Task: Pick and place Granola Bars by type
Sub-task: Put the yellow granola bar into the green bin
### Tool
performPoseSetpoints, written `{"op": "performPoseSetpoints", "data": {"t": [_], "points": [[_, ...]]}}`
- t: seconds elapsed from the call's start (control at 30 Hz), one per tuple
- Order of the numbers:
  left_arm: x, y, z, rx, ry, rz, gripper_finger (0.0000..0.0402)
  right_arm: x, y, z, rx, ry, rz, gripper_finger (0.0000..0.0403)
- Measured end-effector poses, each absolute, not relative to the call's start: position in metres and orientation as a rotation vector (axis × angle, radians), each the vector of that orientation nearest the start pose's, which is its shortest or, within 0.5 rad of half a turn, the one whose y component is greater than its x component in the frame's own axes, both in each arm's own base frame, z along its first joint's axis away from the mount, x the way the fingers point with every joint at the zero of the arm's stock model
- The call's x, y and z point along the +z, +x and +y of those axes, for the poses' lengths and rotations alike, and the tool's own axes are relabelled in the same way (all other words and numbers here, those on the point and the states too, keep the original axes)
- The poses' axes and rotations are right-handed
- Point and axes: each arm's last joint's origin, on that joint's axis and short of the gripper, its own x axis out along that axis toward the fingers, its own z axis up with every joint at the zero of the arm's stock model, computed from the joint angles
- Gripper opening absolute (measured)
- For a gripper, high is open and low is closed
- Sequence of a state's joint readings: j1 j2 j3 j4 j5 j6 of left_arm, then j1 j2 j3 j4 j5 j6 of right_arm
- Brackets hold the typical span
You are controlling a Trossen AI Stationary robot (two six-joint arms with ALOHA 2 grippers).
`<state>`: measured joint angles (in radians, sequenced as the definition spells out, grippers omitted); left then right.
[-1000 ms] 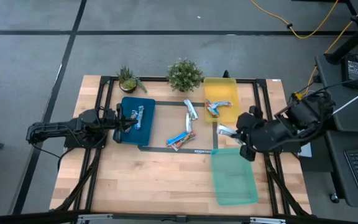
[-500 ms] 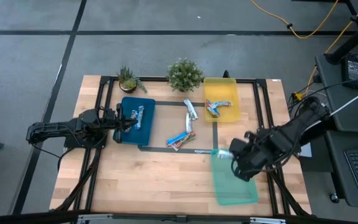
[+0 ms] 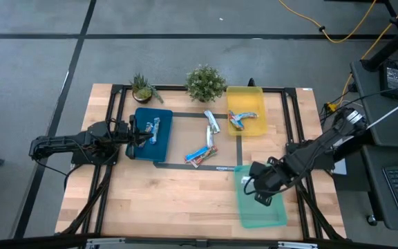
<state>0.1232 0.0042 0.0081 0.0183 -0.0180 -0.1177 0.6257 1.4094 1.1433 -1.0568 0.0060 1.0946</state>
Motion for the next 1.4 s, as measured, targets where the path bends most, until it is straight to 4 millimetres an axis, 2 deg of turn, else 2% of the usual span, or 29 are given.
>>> {"op": "performPoseSetpoints", "data": {"t": [0.23, 0.57, 0.93, 1.07, 1.4], "points": [[0.168, 0.097, 0.012, 0.140, -0.116, -0.030, 0.0011, 0.239, 0.210, 0.147, -0.141, 0.544, 1.380, 0.0025], [0.168, 0.097, 0.012, 0.140, -0.116, -0.030, 0.0012, 0.219, 0.209, 0.131, -0.216, 0.570, 1.435, 0.0025], [0.168, 0.097, 0.012, 0.140, -0.116, -0.030, 0.0006, 0.183, 0.206, 0.113, -0.287, 0.628, 1.425, 0.0025], [0.168, 0.097, 0.012, 0.139, -0.116, -0.030, 0.0006, 0.170, 0.199, 0.109, -0.328, 0.636, 1.452, 0.0025], [0.168, 0.097, 0.012, 0.140, -0.116, -0.030, 0.0012, 0.165, 0.197, 0.107, -0.346, 0.615, 1.450, 0.0026]]}}
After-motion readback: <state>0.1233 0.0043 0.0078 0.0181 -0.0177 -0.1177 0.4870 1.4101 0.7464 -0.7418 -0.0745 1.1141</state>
